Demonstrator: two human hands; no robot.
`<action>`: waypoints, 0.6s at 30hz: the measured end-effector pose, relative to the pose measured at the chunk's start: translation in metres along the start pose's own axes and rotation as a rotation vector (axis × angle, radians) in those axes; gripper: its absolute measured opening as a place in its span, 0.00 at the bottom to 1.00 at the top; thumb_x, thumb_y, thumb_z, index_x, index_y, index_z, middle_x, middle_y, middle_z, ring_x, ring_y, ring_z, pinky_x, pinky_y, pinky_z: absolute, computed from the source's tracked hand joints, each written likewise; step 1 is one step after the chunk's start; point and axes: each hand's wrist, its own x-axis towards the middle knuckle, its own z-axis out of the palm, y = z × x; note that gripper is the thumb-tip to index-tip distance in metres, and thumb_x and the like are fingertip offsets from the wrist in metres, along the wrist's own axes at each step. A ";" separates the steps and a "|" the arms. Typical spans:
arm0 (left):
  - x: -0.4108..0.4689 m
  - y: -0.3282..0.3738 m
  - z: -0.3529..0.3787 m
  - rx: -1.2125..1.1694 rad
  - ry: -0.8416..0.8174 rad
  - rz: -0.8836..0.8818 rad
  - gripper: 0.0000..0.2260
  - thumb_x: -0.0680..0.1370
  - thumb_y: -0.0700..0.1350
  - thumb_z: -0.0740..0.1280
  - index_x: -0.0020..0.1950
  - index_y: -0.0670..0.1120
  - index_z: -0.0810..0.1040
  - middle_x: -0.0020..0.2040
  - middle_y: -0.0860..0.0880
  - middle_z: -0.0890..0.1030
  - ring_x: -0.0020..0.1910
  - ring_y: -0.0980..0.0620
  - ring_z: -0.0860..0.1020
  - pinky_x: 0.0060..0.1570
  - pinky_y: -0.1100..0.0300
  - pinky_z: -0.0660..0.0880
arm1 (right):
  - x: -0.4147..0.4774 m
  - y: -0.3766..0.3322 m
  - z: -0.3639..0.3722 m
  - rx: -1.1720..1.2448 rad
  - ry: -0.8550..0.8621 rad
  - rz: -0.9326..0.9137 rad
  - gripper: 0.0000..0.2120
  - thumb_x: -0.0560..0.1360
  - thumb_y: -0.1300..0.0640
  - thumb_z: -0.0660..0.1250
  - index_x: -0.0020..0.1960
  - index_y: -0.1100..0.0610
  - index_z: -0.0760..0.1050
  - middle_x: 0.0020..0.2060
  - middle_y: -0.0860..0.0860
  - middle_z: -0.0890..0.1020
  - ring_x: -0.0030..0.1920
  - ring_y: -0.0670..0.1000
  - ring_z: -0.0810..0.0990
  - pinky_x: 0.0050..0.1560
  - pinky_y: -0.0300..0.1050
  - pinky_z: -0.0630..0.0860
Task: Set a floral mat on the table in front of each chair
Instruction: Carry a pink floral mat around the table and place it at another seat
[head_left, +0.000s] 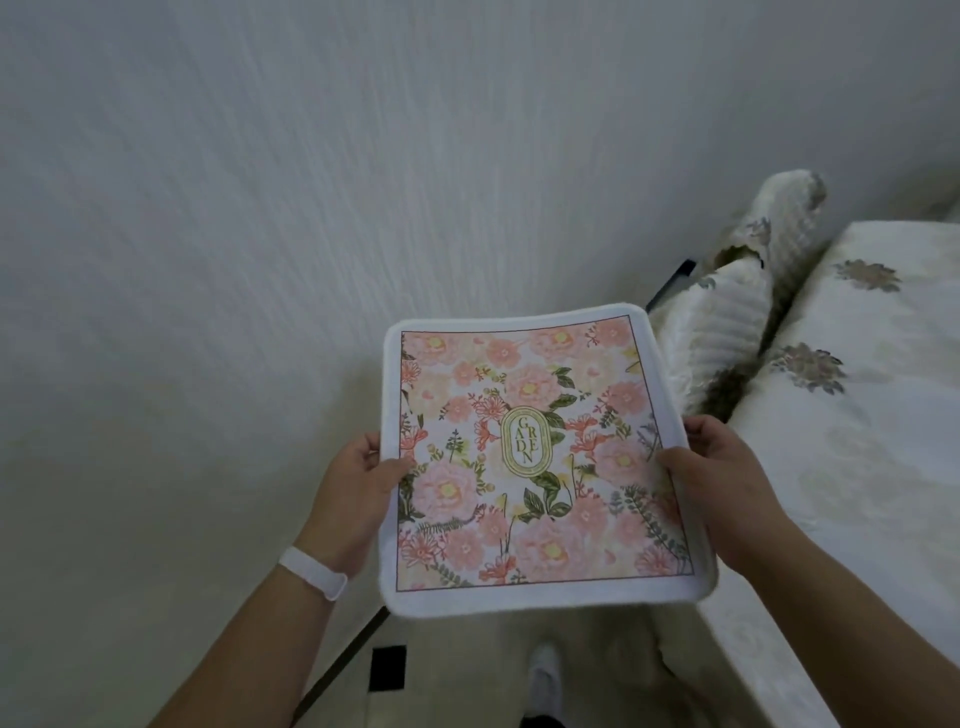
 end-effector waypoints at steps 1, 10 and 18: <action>0.015 0.007 0.009 0.014 -0.010 -0.001 0.05 0.78 0.34 0.65 0.49 0.42 0.77 0.46 0.43 0.85 0.44 0.41 0.84 0.46 0.44 0.80 | 0.014 -0.003 -0.002 0.005 0.008 0.008 0.10 0.75 0.62 0.65 0.53 0.50 0.76 0.44 0.49 0.84 0.42 0.51 0.84 0.37 0.45 0.78; 0.113 0.064 0.103 0.098 -0.157 -0.006 0.04 0.78 0.35 0.65 0.49 0.43 0.77 0.47 0.41 0.85 0.43 0.40 0.84 0.45 0.44 0.80 | 0.102 -0.016 -0.039 0.072 0.127 0.101 0.10 0.76 0.61 0.64 0.55 0.51 0.76 0.46 0.50 0.83 0.44 0.52 0.83 0.41 0.48 0.79; 0.157 0.091 0.176 0.115 -0.340 0.001 0.03 0.78 0.34 0.64 0.50 0.40 0.75 0.48 0.38 0.83 0.45 0.39 0.83 0.45 0.43 0.80 | 0.118 -0.024 -0.083 0.091 0.297 0.146 0.10 0.75 0.62 0.64 0.52 0.49 0.76 0.46 0.50 0.84 0.44 0.55 0.84 0.47 0.58 0.82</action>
